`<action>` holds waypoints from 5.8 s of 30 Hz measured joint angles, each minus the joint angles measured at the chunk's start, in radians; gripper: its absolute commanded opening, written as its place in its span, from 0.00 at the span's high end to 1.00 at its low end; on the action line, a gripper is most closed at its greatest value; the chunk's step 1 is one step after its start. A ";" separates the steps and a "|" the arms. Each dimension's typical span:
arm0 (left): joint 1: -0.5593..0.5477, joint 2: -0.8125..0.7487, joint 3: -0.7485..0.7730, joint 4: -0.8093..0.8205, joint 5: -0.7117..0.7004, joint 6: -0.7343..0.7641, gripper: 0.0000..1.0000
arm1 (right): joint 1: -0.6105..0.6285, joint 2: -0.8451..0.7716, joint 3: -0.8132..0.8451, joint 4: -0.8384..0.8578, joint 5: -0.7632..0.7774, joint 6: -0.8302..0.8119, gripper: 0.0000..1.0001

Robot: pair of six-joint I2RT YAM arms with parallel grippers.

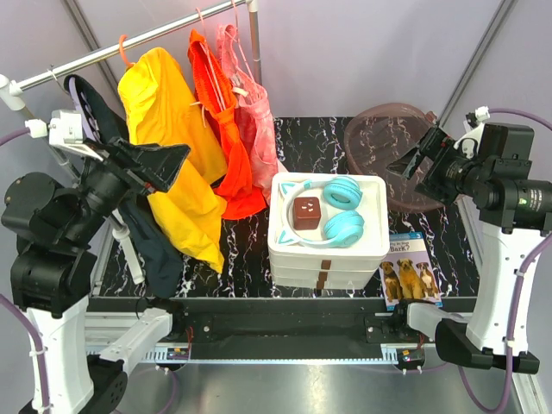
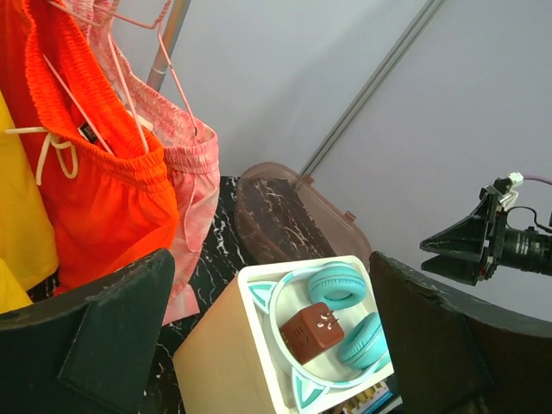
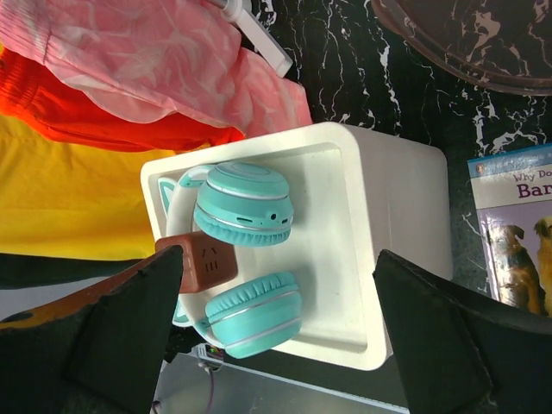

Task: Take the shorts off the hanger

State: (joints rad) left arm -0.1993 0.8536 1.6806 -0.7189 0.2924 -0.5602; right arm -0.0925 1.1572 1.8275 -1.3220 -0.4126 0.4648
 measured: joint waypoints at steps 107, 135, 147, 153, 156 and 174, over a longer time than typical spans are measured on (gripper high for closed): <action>-0.225 0.880 0.435 0.282 -0.366 -0.037 1.00 | 0.012 0.346 0.631 -0.045 -0.130 -0.125 0.00; -0.237 0.393 0.032 0.315 0.123 -0.194 1.00 | 0.219 0.428 0.546 -0.041 -0.154 -0.061 0.00; -0.237 0.414 -0.023 0.315 0.230 -0.147 1.00 | 0.397 0.575 0.478 0.364 -0.171 0.120 0.07; -0.236 0.388 -0.100 0.360 0.288 -0.121 1.00 | 0.408 0.717 0.576 0.393 -0.095 0.137 0.19; -0.236 0.389 -0.106 0.366 0.320 -0.121 1.00 | 0.408 0.750 0.602 0.394 -0.066 0.148 0.32; -0.229 0.441 -0.098 0.432 0.413 -0.129 1.00 | 0.409 0.734 0.573 0.410 0.059 0.139 0.31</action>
State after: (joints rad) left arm -0.4286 1.2942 1.5826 -0.2871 0.7052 -0.6888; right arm 0.3164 1.8908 2.4004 -0.9119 -0.3534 0.6037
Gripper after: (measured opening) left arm 0.032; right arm 0.359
